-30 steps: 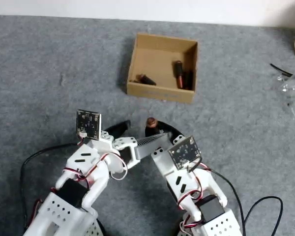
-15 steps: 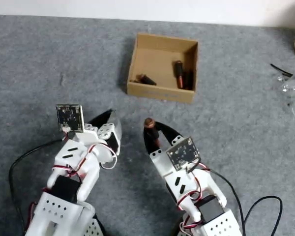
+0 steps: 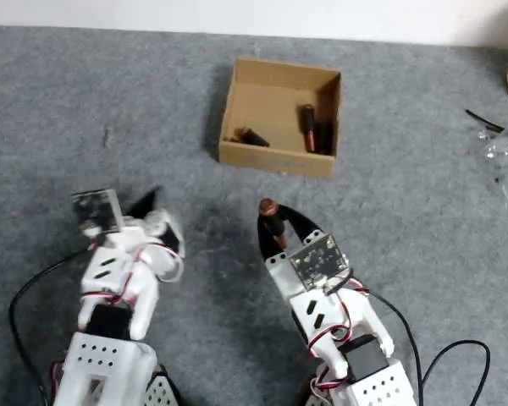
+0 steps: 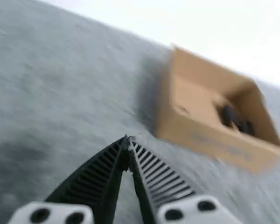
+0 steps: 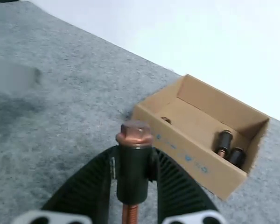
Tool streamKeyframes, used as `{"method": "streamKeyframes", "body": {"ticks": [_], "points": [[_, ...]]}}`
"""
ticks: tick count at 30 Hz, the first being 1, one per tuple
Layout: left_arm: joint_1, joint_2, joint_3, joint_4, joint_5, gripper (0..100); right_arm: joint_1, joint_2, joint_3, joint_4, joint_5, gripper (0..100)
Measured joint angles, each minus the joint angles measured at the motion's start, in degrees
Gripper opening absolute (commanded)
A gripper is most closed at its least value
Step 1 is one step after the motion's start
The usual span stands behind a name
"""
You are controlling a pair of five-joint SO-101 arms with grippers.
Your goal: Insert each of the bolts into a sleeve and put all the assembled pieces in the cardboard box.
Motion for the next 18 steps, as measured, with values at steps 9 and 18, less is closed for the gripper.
{"method": "streamKeyframes", "body": {"ticks": [9,18], "points": [[-3.9,0.0,4.0,-11.2,0.0,1,2.3,0.0,0.0,3.6,0.0,0.5],[-3.9,0.0,4.0,-11.3,-4.4,1,2.5,0.0,0.0,12.5,0.0,0.6]]}}
